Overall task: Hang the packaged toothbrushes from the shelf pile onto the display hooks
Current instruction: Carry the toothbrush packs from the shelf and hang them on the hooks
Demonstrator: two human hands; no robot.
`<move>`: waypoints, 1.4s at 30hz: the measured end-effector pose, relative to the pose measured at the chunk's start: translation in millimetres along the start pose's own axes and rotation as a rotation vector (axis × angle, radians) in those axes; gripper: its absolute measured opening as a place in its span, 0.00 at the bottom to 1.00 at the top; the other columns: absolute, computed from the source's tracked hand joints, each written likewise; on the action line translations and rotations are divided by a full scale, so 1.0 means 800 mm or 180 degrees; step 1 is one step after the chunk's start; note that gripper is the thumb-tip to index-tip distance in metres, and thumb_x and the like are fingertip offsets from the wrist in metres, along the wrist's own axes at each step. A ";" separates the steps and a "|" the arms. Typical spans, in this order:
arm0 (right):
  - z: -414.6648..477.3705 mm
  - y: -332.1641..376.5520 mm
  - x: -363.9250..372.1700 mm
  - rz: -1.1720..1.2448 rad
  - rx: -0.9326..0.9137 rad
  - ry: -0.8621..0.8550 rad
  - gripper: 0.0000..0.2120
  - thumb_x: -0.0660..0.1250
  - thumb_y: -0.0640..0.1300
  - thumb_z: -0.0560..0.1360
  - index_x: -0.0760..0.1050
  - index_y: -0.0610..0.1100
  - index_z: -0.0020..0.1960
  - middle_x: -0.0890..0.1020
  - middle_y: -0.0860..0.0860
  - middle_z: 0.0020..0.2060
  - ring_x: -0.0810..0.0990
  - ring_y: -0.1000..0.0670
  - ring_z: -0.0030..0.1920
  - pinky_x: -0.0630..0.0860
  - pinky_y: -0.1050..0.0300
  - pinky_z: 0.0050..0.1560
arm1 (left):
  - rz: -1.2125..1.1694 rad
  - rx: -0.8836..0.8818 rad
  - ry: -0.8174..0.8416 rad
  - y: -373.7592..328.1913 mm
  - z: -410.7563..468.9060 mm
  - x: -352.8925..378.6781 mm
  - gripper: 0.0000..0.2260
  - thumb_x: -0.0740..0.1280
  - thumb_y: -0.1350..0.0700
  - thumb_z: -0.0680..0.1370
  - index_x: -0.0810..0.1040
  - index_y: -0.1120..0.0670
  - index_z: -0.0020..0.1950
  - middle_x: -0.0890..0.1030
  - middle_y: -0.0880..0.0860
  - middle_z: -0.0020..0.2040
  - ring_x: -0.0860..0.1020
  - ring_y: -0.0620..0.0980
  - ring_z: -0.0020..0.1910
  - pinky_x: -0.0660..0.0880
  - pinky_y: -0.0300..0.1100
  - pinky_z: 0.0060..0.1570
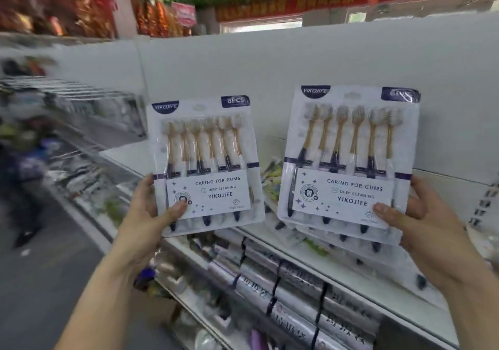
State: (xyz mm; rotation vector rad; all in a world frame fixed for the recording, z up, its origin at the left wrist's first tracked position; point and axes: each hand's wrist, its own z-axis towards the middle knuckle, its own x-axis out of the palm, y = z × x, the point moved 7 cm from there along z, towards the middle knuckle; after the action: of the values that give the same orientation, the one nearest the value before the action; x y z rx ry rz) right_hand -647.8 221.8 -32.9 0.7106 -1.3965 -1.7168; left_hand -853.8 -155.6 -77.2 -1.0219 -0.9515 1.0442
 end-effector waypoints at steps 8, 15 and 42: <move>0.025 -0.060 0.211 0.0276 0.0244 0.1073 0.33 0.69 0.35 0.69 0.70 0.54 0.71 0.86 0.45 0.55 0.85 0.42 0.57 0.80 0.40 0.55 | 0.0216 0.0029 -0.0665 -0.002 -0.060 -0.203 0.34 0.77 0.55 0.71 0.67 0.42 0.73 0.83 0.52 0.64 0.82 0.53 0.62 0.78 0.59 0.59; 0.020 -0.130 0.418 0.0238 0.0558 0.1874 0.30 0.70 0.35 0.70 0.72 0.56 0.68 0.87 0.46 0.54 0.86 0.44 0.55 0.82 0.45 0.54 | 0.0372 0.0031 -0.1157 0.010 -0.105 -0.381 0.31 0.76 0.58 0.75 0.69 0.38 0.71 0.80 0.51 0.68 0.80 0.54 0.66 0.72 0.62 0.67; 0.078 -0.320 0.987 0.0331 0.1220 0.3186 0.34 0.72 0.36 0.66 0.70 0.53 0.69 0.86 0.46 0.56 0.86 0.43 0.54 0.84 0.42 0.49 | 0.0404 -0.0745 -0.2260 0.123 -0.045 -0.822 0.43 0.81 0.54 0.71 0.62 0.41 0.79 0.73 0.52 0.76 0.71 0.53 0.75 0.63 0.62 0.75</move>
State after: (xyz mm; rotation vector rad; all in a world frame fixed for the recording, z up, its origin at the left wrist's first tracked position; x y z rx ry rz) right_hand -1173.7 -395.6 -221.0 1.4202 -0.9826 -0.7646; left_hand -992.8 -779.7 -263.9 -0.9152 -1.6282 1.4693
